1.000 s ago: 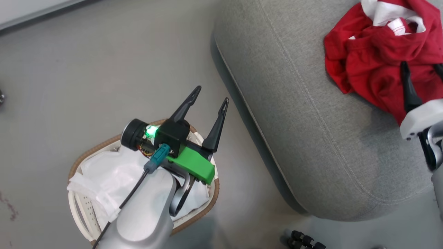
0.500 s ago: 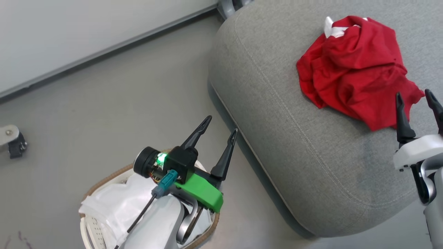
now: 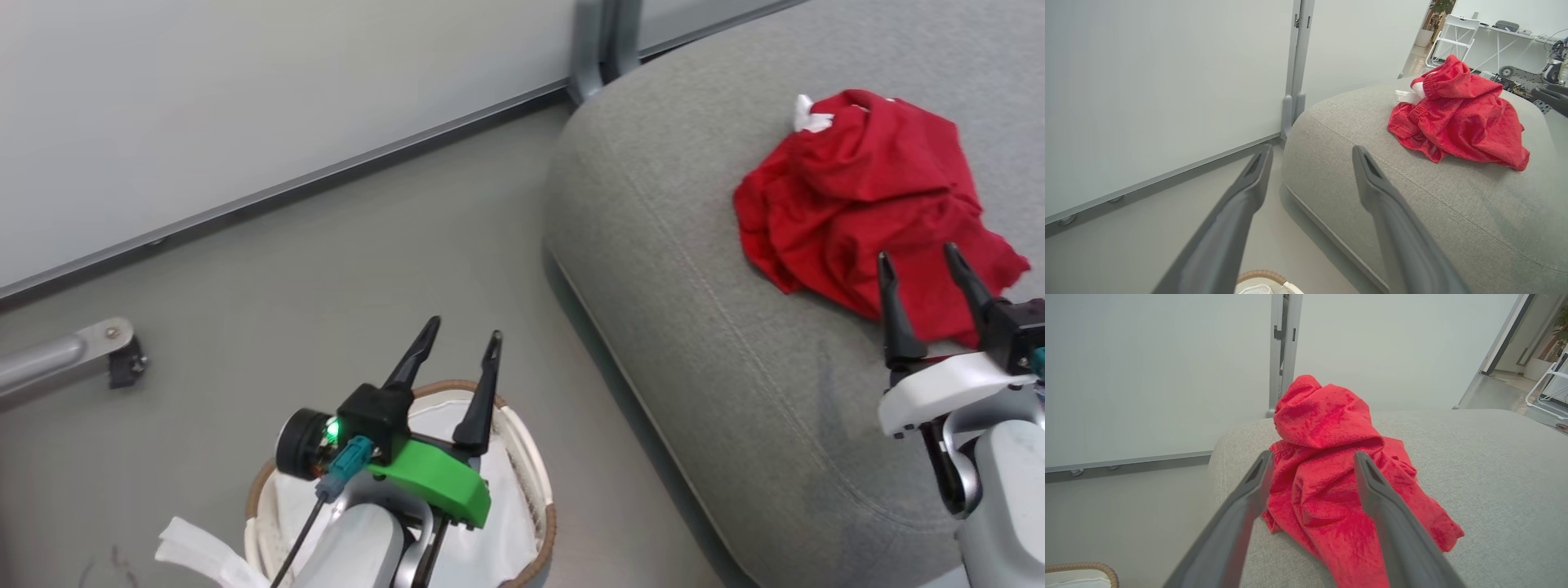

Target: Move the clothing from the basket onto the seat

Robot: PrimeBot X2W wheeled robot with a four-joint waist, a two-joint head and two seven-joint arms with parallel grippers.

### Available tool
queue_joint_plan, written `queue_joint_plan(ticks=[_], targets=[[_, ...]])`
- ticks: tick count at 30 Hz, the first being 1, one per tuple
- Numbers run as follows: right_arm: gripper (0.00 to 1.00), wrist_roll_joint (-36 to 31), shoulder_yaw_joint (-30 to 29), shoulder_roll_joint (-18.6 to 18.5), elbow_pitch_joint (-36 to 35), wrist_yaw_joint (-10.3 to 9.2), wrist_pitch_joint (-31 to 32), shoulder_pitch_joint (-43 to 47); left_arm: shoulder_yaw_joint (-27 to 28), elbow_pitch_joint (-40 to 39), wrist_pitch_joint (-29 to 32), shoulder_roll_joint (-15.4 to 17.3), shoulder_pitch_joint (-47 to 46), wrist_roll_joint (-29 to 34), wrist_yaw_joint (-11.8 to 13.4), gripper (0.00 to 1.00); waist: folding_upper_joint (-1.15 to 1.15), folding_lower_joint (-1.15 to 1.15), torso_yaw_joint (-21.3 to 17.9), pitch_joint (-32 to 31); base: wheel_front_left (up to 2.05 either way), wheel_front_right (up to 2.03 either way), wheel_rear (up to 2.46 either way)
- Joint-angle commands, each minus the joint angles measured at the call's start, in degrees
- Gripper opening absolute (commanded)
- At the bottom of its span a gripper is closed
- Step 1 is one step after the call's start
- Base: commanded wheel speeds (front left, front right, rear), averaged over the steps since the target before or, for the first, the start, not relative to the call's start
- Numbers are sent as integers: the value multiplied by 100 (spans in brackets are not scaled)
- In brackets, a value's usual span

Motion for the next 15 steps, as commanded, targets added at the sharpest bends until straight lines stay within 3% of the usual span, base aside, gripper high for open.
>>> queue_joint_plan(ticks=[1, 15], targets=[[100, 27, 56, 58, -27, -8, 0, 60, 105, 19, 4, 27, 128, 5, 62, 100, 0, 0, 404, -115, 0, 0, 0], [100, 19, 410, 630, -99, -8, 0, 138, 1505, 56, 4, 25, 690, 416, 448, 100, 0, 0, 1536, -293, 0, 0, 0]])
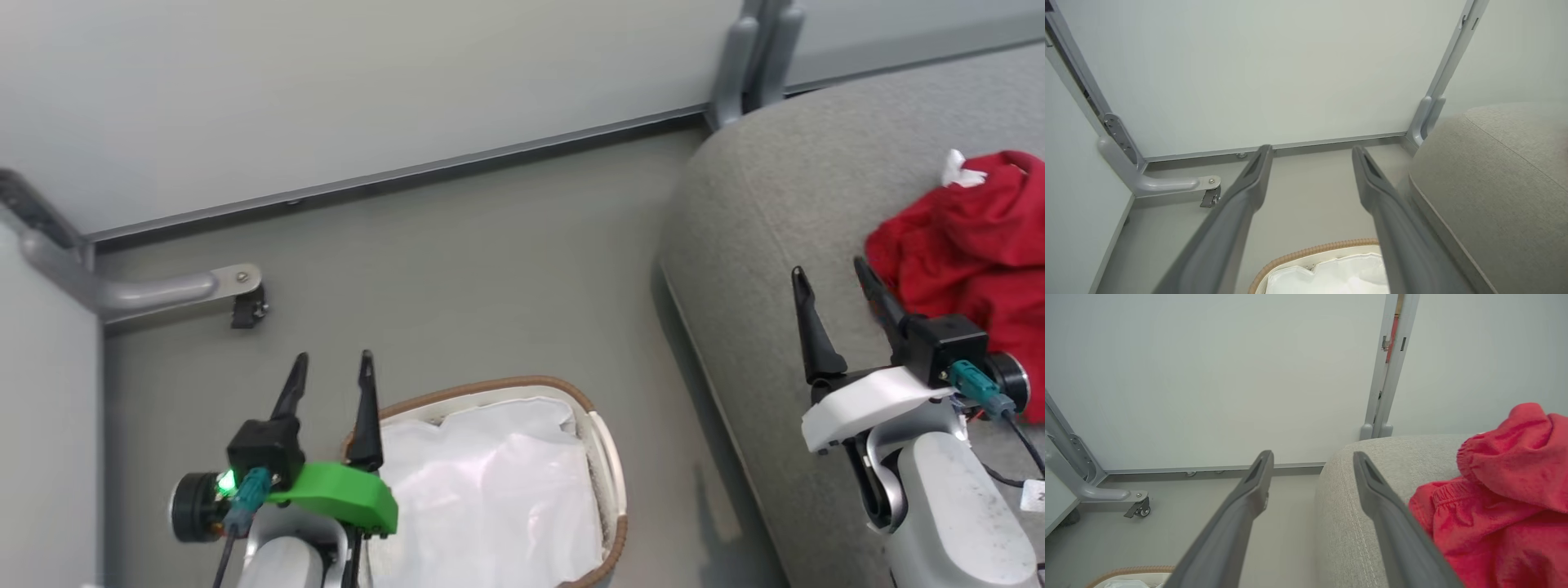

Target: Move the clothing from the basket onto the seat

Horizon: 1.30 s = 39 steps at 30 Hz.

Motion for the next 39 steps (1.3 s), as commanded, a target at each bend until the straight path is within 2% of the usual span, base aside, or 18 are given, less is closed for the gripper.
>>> queue_joint_plan(ticks=[1, 8, 19, 20, 24, 39], targets=[[100, -21, 2, 26, -17, -8, 0, 121, 125, -5, 4, 21, 159, 43, 42, 100, 0, 0, 372, -132, 0, 0, 0], [100, -30, -84, 183, 65, -8, 0, 316, 523, -111, 4, 17, 498, 141, -30, 100, 0, 0, 558, -299, 0, 0, 0], [100, -12, -84, 301, 214, -8, 0, 808, 782, -188, 4, 19, 1122, -195, -310, 100, 0, 0, 463, -680, 0, 0, 0], [0, -11, -85, 313, 211, 0, 0, 737, 770, -197, 1, 3, 1049, -166, -294, 0, 0, 0, 486, -654, 0, 0, 0], [0, 146, -144, 341, 347, 0, 78, 776, 801, -62, 57, -7, 1052, -354, -304, 0, 0, 0, 485, -667, 0, 0, 0], [0, 1916, -241, 342, 100, -1, 514, 886, 1045, -214, 499, -3, 910, -1934, -423, 0, 0, 0, 514, -684, 0, 0, 0]])
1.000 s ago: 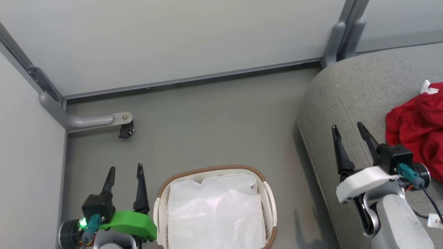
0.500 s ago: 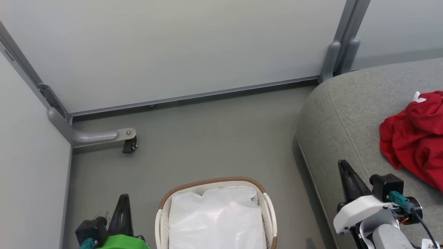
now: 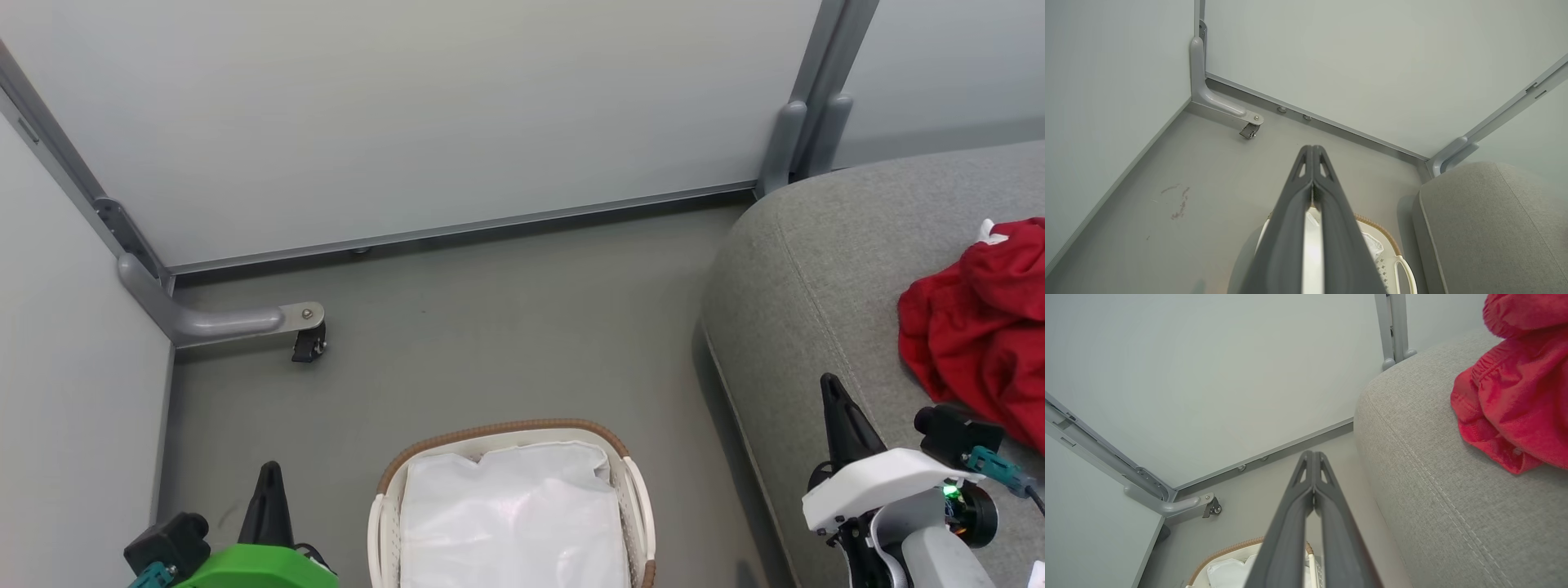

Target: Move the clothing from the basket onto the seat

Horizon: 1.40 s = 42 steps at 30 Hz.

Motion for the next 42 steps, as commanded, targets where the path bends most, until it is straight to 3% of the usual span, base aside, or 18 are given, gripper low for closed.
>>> queue_joint_plan(ticks=[1, 42], targets=[[0, 261, -33, -38, -133, -1, 49, -40, 65, -122, 57, 12, -177, -225, -37, 0, 0, 0, 3, -2, 0, 0, 0], [0, 3482, -248, -33, -524, -3, 868, 118, 529, -378, 886, 22, -449, -3121, -260, 0, 0, 0, 79, -44, 0, 0, 0]])
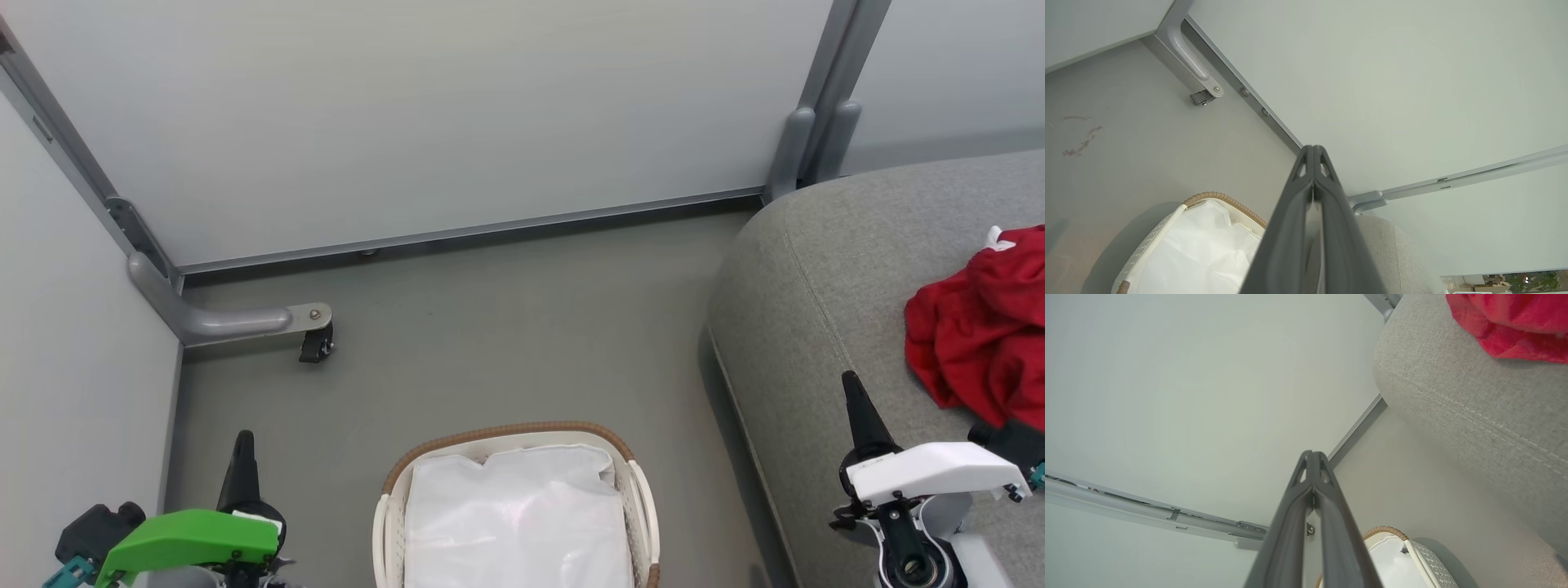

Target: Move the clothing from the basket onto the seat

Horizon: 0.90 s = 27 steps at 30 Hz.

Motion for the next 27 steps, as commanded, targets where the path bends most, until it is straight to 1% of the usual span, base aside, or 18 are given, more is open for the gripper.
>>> queue_joint_plan(ticks=[1, 10, 27], targets=[[0, 187, -27, -33, -88, -3, 52, 6, 40, -75, 43, 21, -154, -177, -42, 0, 0, 0, 3, -2, 0, 0, 0], [0, 786, -71, -31, -157, -3, 205, 40, 130, -125, 199, 24, -203, -716, -83, 0, 0, 0, 21, -12, 0, 0, 0], [0, 1687, -135, -30, -262, -4, 442, 85, 263, -187, 438, 28, -275, -1529, -149, 0, 0, 0, 52, -30, 0, 0, 0]])
